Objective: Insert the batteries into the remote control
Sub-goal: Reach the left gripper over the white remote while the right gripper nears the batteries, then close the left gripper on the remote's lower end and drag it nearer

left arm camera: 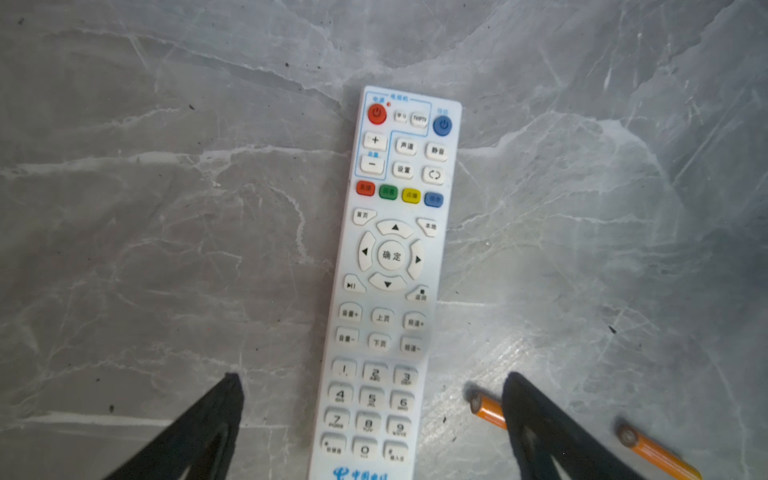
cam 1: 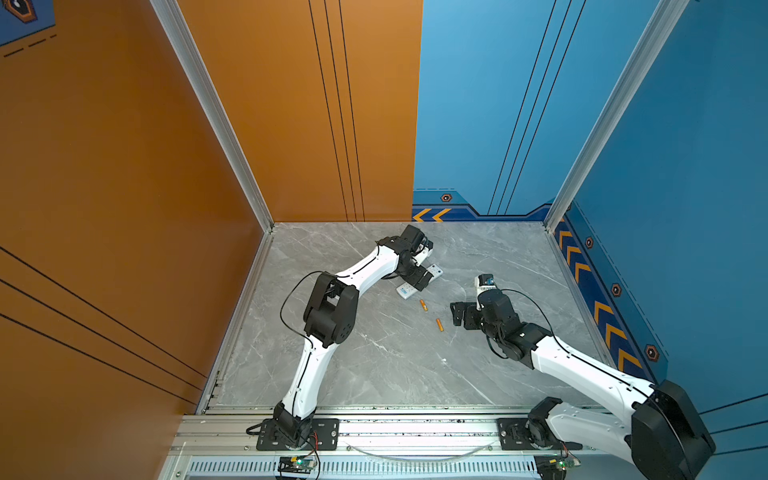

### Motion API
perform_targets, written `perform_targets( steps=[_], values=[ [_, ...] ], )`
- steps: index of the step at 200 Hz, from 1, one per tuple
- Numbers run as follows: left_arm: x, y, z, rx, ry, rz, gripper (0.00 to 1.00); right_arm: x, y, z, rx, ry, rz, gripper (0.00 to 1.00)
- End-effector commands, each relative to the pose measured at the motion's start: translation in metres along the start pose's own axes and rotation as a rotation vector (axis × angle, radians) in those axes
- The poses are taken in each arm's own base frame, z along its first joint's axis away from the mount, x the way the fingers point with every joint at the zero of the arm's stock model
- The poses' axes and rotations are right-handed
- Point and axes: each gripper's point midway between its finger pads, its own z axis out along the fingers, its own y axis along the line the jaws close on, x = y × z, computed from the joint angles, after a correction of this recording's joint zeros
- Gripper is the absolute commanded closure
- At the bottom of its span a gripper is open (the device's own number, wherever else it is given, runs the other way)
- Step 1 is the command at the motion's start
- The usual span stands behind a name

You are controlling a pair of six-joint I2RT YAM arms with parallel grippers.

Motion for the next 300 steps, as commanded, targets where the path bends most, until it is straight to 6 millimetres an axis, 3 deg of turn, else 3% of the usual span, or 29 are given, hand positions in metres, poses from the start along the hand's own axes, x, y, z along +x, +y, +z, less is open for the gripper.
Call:
perform_targets(
  steps=[1, 119, 159, 202, 206, 300],
  values=[
    [0.002, -0.007, 0.009, 0.035, 0.029, 0.029, 0.02, 0.003, -0.008, -0.004, 0.016, 0.009, -0.008, 0.0],
    [-0.002, 0.0, 0.046, -0.014, 0.048, 0.055, 0.0, -0.003, -0.022, -0.006, 0.038, -0.003, 0.028, 0.0],
    [0.0, -0.001, 0.052, -0.014, 0.057, 0.056, 0.05, -0.009, -0.033, -0.011, 0.061, -0.003, 0.024, 0.0],
    [0.001, -0.001, 0.056, -0.022, 0.063, 0.069, 0.13, -0.021, -0.052, -0.024, 0.09, -0.039, 0.055, 0.0],
    [0.002, -0.001, 0.056, -0.022, 0.064, 0.068, 0.18, -0.022, -0.054, -0.025, 0.093, -0.04, 0.058, 0.0],
    [0.003, 0.001, 0.052, -0.018, 0.065, 0.055, 0.43, -0.033, -0.087, -0.046, 0.147, -0.068, 0.092, 0.0]
  ],
)
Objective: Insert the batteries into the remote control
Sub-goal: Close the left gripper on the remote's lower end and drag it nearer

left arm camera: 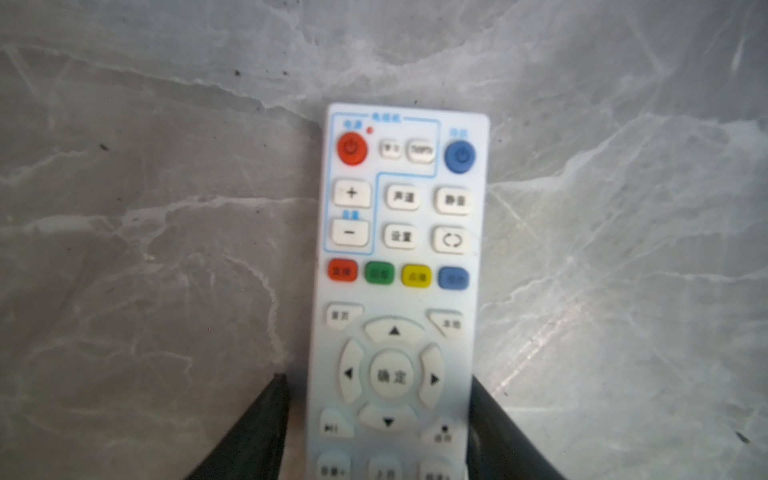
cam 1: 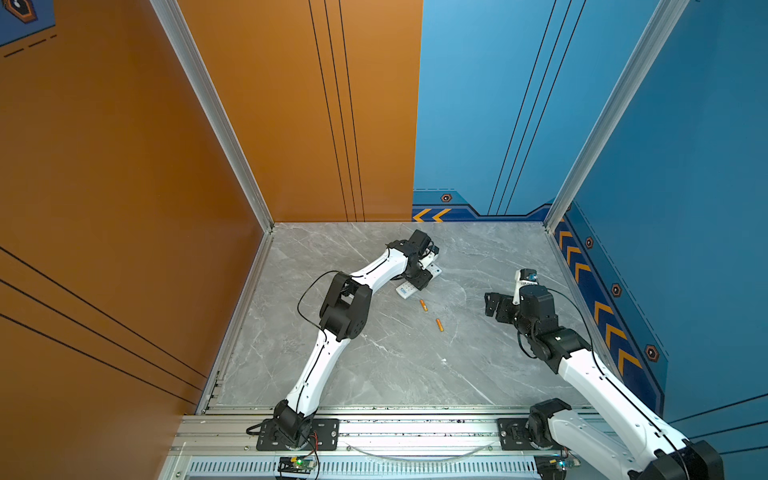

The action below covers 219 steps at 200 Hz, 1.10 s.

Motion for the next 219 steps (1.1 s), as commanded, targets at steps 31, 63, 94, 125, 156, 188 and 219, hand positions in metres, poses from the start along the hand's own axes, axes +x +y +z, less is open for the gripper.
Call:
perform_targets(
  steps=[31, 63, 94, 125, 156, 188, 219],
  values=[
    [0.012, 0.003, -0.004, -0.005, 0.035, -0.025, 0.5, 0.004, -0.005, -0.004, -0.008, 0.056, -0.019, 0.0],
    [0.013, 0.006, -0.019, -0.022, 0.03, -0.075, 0.52, 0.006, 0.0, -0.001, -0.031, 0.077, -0.013, 0.0],
    [0.023, 0.017, -0.03, -0.043, 0.038, -0.16, 0.56, 0.01, 0.009, 0.006, -0.063, 0.103, -0.001, 0.0],
    [0.035, 0.028, -0.046, -0.086, 0.049, -0.208, 0.57, 0.014, 0.019, 0.009, -0.099, 0.115, 0.002, 0.0],
    [0.048, 0.027, -0.061, -0.104, 0.055, -0.255, 0.58, 0.025, 0.033, 0.013, -0.142, 0.148, -0.007, 0.0],
    [0.066, 0.02, -0.075, -0.122, 0.05, -0.306, 0.58, 0.032, 0.046, 0.016, -0.171, 0.164, -0.016, 0.0],
    [0.088, 0.012, -0.085, -0.152, 0.057, -0.338, 0.57, 0.039, 0.065, 0.018, -0.206, 0.171, -0.038, 0.0]
  ],
)
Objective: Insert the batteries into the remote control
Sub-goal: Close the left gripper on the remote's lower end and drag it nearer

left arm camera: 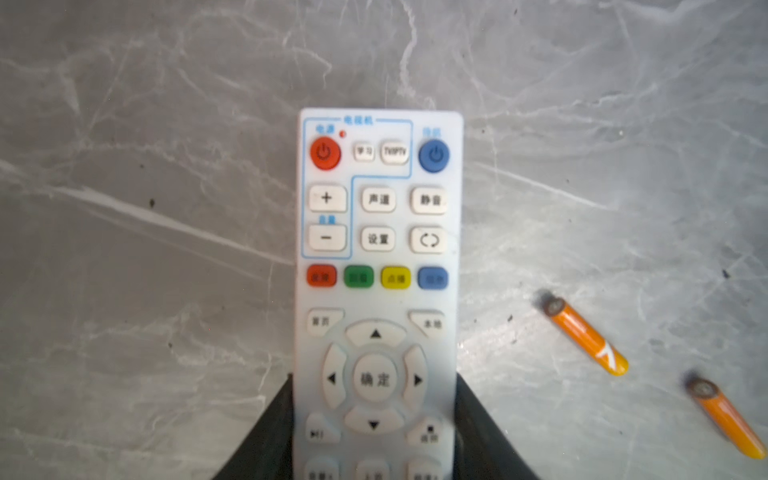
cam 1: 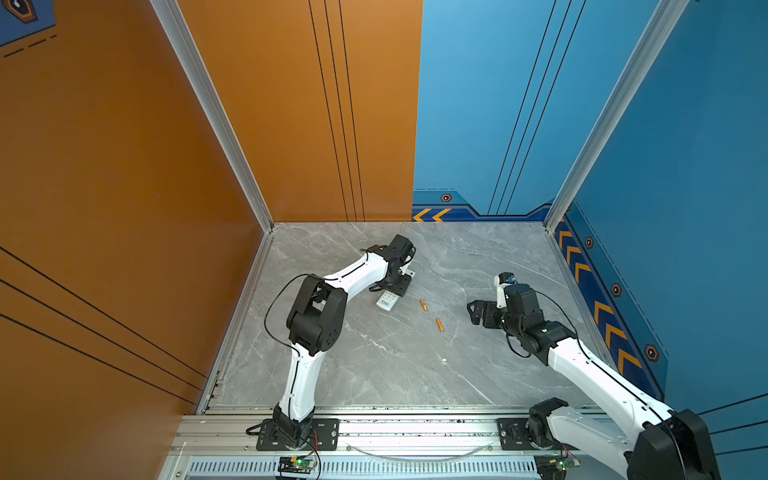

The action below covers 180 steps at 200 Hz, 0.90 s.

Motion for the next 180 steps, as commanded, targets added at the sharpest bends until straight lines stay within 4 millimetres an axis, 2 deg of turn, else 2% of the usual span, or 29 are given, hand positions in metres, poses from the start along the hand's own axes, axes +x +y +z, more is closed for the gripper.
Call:
perform_targets(
  steps=[1, 46, 76, 135, 180],
  values=[
    [0.01, 0.002, -0.013, -0.041, -0.026, -0.05, 0.57, -0.006, 0.016, 0.003, -0.036, -0.022, 0.001, 0.0],
    [0.047, -0.005, -0.02, -0.066, -0.019, -0.095, 0.57, -0.002, 0.033, 0.005, -0.067, -0.029, -0.018, 0.0],
    [0.068, -0.015, -0.022, -0.077, -0.01, -0.103, 0.57, 0.0, 0.036, 0.006, -0.073, -0.03, -0.024, 0.0],
    [0.112, -0.027, -0.017, -0.097, 0.044, -0.104, 0.57, 0.003, 0.033, 0.001, -0.062, -0.045, -0.027, 0.0],
    [0.128, -0.03, -0.01, -0.105, 0.073, -0.102, 0.55, 0.002, 0.031, 0.0, -0.059, -0.053, -0.032, 0.0]
  ],
)
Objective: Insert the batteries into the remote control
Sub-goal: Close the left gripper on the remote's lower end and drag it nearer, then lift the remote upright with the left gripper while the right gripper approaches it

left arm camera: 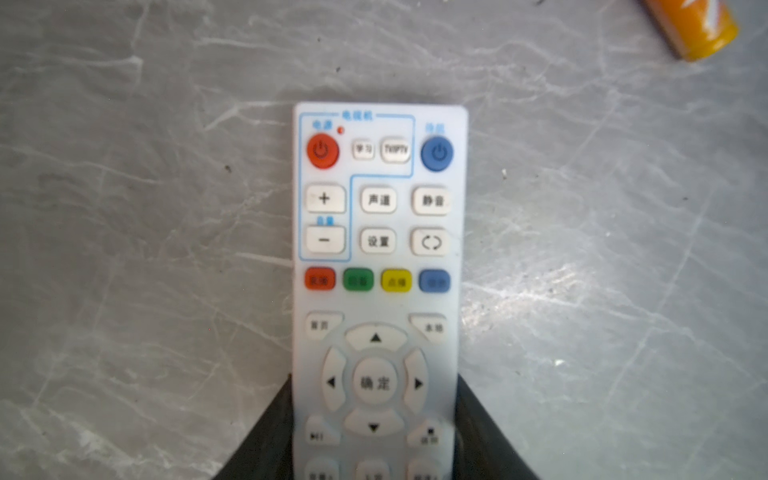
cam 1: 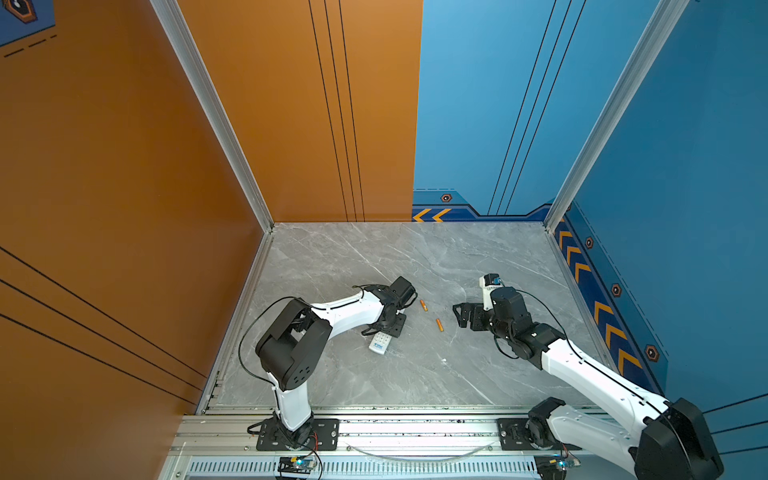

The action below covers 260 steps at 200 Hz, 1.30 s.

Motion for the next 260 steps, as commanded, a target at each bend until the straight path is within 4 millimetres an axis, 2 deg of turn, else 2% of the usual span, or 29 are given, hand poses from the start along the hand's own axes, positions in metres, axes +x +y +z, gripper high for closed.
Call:
perform_targets(
  steps=[1, 19, 77, 108, 192, 260],
  values=[
    [0.008, 0.002, 0.0, -0.029, 0.005, -0.008, 0.55, 0.0, -0.006, -0.002, 0.027, -0.02, 0.005, 0.0],
    [0.01, 0.002, 0.003, -0.033, 0.012, -0.006, 0.53, 0.0, -0.007, -0.001, 0.033, -0.02, 0.003, 0.0],
    [0.0, 0.005, 0.002, -0.028, 0.002, -0.013, 0.32, -0.002, -0.009, -0.001, 0.038, -0.026, 0.001, 0.0],
    [-0.008, 0.01, 0.002, -0.02, 0.0, -0.013, 0.27, -0.003, -0.01, -0.002, 0.039, -0.031, -0.001, 0.0],
    [-0.045, 0.002, 0.008, 0.029, -0.008, -0.014, 0.24, 0.0, -0.018, -0.003, 0.054, -0.031, 0.006, 0.0],
    [-0.053, 0.005, 0.02, 0.002, 0.012, -0.009, 0.28, -0.003, -0.024, -0.004, 0.059, -0.037, 0.014, 0.0]
  ],
)
